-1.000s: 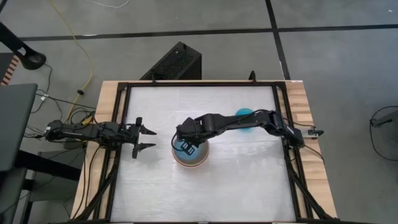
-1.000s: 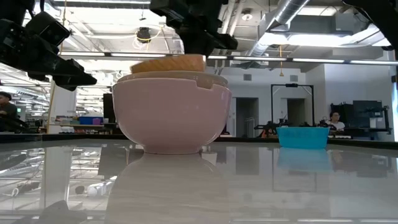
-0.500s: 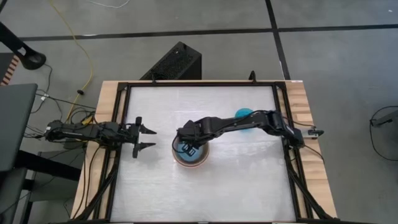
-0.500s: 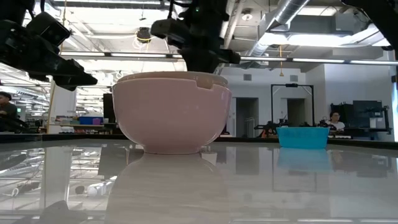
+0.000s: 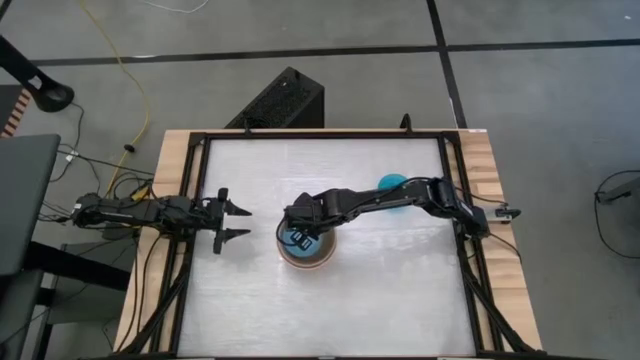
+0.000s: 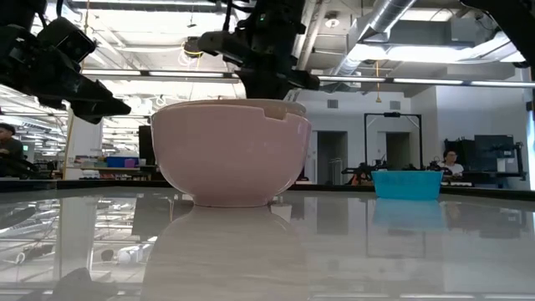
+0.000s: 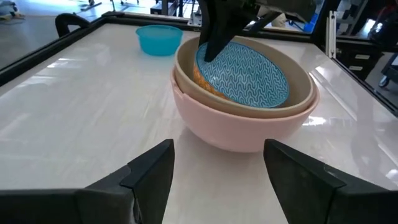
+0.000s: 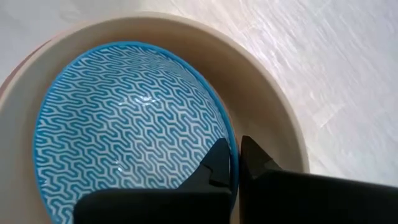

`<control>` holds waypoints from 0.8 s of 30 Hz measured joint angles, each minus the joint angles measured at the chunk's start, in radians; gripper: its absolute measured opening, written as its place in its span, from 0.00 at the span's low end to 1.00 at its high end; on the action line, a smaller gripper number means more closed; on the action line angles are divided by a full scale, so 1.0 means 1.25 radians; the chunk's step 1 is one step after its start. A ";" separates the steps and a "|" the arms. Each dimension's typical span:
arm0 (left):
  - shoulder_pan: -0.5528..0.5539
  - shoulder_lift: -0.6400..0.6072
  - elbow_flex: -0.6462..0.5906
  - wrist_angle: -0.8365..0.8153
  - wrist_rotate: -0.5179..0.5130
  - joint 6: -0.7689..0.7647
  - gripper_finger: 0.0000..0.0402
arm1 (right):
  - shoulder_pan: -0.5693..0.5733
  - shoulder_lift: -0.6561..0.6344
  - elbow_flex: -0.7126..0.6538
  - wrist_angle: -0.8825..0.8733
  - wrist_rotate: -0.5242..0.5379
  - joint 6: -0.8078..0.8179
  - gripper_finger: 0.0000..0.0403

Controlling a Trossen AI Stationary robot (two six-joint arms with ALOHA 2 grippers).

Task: Nest bowls inside each other by size order
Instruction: Stack the blue bowl on top of the gray bowl, then stack the transparent blue bowl on top of the blue bowl

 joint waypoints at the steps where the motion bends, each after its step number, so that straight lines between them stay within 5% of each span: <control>1: 0.000 0.000 0.000 0.000 0.000 -0.002 0.59 | 0.000 0.000 0.000 0.000 0.000 -0.003 0.00; 10: 0.000 0.000 0.000 0.001 -0.006 -0.002 0.59 | -0.005 0.000 0.000 -0.022 -0.004 0.003 0.02; 24: 0.000 0.000 0.000 0.001 -0.006 -0.004 0.59 | -0.005 0.000 0.026 -0.063 -0.049 0.004 0.32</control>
